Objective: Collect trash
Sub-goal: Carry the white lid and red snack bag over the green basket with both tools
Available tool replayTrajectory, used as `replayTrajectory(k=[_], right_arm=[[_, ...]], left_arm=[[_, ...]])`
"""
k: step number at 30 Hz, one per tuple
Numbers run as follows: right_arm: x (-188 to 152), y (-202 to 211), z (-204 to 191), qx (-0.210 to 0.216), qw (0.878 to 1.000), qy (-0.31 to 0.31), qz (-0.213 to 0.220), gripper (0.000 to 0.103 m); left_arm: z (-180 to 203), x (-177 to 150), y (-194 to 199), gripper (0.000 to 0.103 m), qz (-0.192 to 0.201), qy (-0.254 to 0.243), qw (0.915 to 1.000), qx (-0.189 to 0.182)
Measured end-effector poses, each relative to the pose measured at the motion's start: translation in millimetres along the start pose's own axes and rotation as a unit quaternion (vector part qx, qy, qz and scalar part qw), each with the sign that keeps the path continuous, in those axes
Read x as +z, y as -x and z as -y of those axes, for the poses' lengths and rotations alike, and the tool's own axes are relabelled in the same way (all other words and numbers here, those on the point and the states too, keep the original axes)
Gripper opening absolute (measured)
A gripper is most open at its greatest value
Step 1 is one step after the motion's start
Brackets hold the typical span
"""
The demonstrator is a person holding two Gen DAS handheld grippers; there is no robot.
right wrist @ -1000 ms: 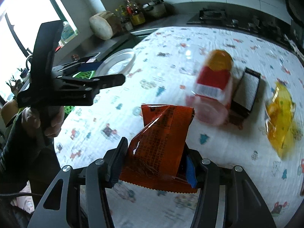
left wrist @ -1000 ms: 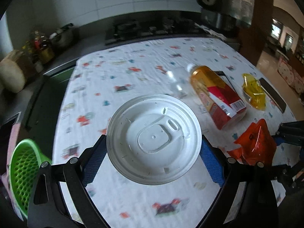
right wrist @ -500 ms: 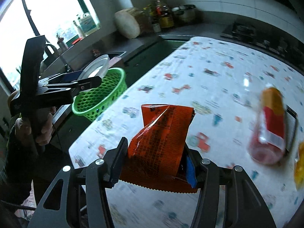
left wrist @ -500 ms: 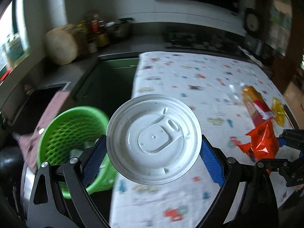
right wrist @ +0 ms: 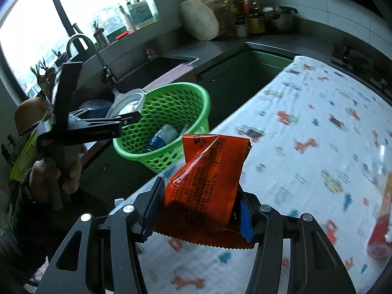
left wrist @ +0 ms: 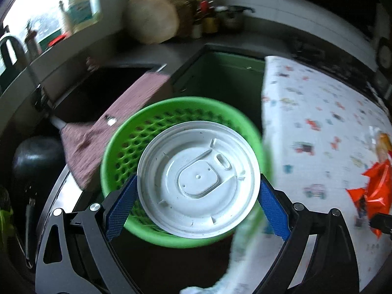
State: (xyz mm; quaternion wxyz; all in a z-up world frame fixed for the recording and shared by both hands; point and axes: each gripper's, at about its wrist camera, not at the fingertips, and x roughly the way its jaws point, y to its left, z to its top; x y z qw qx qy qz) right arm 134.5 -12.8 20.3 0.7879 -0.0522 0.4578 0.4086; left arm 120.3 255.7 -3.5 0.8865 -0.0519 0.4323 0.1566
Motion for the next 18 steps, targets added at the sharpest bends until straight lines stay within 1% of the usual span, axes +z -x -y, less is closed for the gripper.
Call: replayTrajectory(k=[5,9,15,18], right_arm=[[16.0,-25.5,-16.2,0.008,1.0,0.002,-0.009,0.052],[29.3,-39.8,-24.8,0.014,1.0,0.004,-0.009,0.052],[47.7,-62.3,-39.5,0.021,1.0,0.008,-0.011,0.052],[53.8,-73.9,-45.0,0.025,1.0,0.007,-0.014,0.052]], left_arm=[[-26.6,-4.9,-24.3,0.093,-0.025,0.025,0.9993,0.01],[-42.6,-7.1,-39.8,0.093,-0.04,0.046,0.9981,0.009],[-60.3,-10.5,-52.9,0.094,-0.048,0.063,0.9968,0.012],[-67.7,-12.0,-57.6,0.094,-0.049,0.075,0.9959,0.003]])
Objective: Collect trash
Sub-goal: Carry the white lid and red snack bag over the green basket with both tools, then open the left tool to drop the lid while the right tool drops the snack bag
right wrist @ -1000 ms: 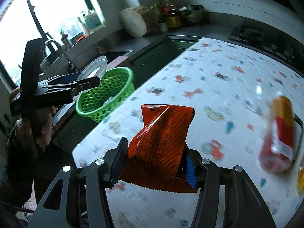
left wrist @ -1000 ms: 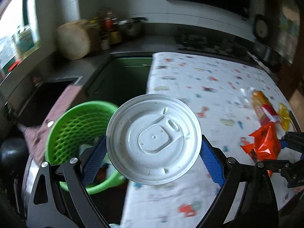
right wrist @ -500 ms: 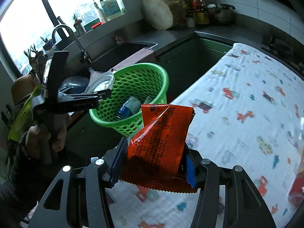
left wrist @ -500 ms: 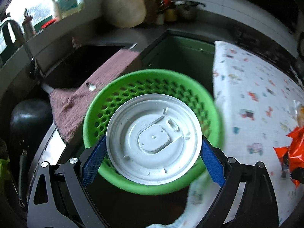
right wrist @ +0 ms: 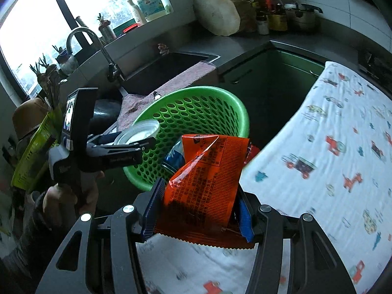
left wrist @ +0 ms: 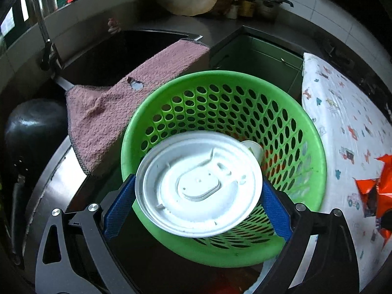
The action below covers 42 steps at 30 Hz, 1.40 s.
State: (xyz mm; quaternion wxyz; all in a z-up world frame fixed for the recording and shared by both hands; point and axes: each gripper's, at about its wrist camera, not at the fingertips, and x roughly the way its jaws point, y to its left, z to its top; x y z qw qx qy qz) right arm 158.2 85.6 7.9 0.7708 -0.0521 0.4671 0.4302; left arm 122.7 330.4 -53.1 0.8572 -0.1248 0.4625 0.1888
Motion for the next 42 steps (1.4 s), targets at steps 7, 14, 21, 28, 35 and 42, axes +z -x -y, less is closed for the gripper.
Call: replayTrajectory(k=[7,14,21,28,35,42], right_arm=[[13.4,-28.5,-9.6,0.005,1.0,-0.001,-0.01,0.052],[22.3,-54.3,-17.8,0.01,1.0,-0.004,-0.016,0.052],[27.1,-75.6,-23.9,0.012,1.0,-0.001,-0.022,0.054],[27.2,-73.2,-23.8,0.019,1.0,-0.004,-0.012,0.066],[21.0,-49.3,-16.7,0.016,1.0,-0.002,-0.002,0.069],[1.3,-3.3,5.3,-0.005,1.0,-0.012,0.019,0.072]], left_arm=[[-13.1,-1.3,-4.7,0.096,-0.003,0.021,0.9997,-0.014],[-21.1,-2.0,2.1,0.097,0.003,0.03,0.9992,-0.025],[-25.0,-3.3,12.9,0.097,0.013,0.032,0.9989,-0.032],[-26.4,-4.5,17.0,0.097,0.013,0.036,0.9988,-0.029],[-14.9,-3.3,28.3,0.097,0.018,0.028,0.999,-0.03],[19.5,-4.4,53.2,0.097,0.032,0.003,0.9986,-0.041]])
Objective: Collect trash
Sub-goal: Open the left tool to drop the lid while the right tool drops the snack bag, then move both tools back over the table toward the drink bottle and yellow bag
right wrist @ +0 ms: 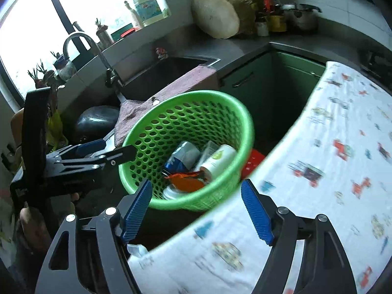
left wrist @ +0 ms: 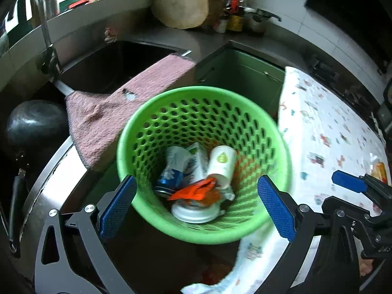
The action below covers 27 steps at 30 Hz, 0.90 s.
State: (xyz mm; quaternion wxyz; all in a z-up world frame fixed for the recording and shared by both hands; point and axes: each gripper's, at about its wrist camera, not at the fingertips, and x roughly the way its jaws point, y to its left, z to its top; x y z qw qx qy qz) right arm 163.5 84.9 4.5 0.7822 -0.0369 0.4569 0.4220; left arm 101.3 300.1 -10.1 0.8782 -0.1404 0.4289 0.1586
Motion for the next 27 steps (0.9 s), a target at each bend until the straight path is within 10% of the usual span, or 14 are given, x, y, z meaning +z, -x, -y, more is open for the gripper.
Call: replayTrajectory(k=[27], right_arm=[[-146.8,235.9,197.6,-0.191,0.972,-0.125,0.057,0.073]], left_arm=[[242.8,-36.8,51.2,0.098,-0.007,-0.132,0.9865,-0.097]])
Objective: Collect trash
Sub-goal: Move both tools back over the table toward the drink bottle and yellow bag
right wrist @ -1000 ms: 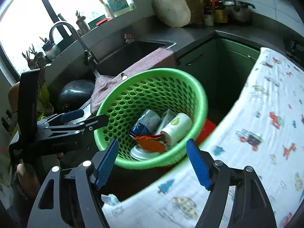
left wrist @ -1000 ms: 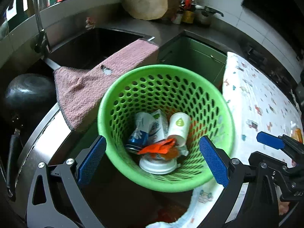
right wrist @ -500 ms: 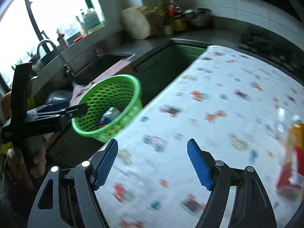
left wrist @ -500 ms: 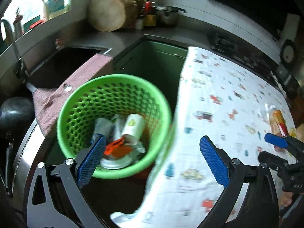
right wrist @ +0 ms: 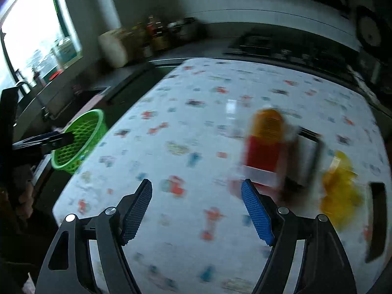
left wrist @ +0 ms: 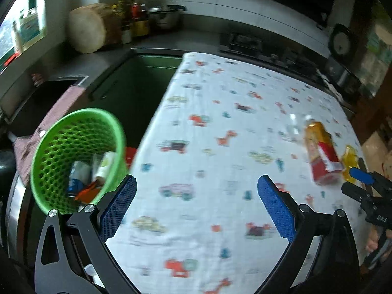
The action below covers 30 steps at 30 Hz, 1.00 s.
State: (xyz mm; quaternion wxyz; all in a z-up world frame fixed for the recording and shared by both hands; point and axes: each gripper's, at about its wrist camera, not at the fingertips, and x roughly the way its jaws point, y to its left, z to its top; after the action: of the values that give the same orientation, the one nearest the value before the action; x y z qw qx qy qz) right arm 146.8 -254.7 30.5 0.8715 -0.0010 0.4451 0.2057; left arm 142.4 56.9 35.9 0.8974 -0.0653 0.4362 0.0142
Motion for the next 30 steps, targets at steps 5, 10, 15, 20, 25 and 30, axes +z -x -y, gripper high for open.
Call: replayTrajectory(k=[5,10,15,20,25,30], right_arm=[[-9.8,15.5,53.1,-0.036,0.999,-0.03,0.004,0.073],[-15.3,26.2,96.1,-0.064,0.996,-0.054,0.008,0.073],[-17.8,25.4,128.2,-0.082,0.994,-0.073,0.004,0.073],[-19.2,12.7,156.7,-0.084,0.992,-0.092,-0.011,0.073],[-21.4,-3.4,170.7,-0.066,0.993,-0.098,-0.024,0.073],[-20.2,-21.3,179.4,-0.056,0.993,-0.1,-0.034,0.073]], left_arm=[[41.5,7.2,-6.1,0.098,-0.004,-0.017,0.9998,-0.013],[78.8,12.3,-15.0,0.098,-0.014,-0.025,0.9991,-0.031],[114.9,18.3,-25.1,0.098,-0.026,-0.033,0.998,-0.047],[151.4,25.0,-35.6,0.098,-0.03,-0.051,0.9969,-0.052],[176.5,31.0,-54.4,0.098,-0.046,-0.052,0.9957,-0.062],[196.1,32.8,-77.0,0.098,-0.068,-0.046,0.9939,-0.074]])
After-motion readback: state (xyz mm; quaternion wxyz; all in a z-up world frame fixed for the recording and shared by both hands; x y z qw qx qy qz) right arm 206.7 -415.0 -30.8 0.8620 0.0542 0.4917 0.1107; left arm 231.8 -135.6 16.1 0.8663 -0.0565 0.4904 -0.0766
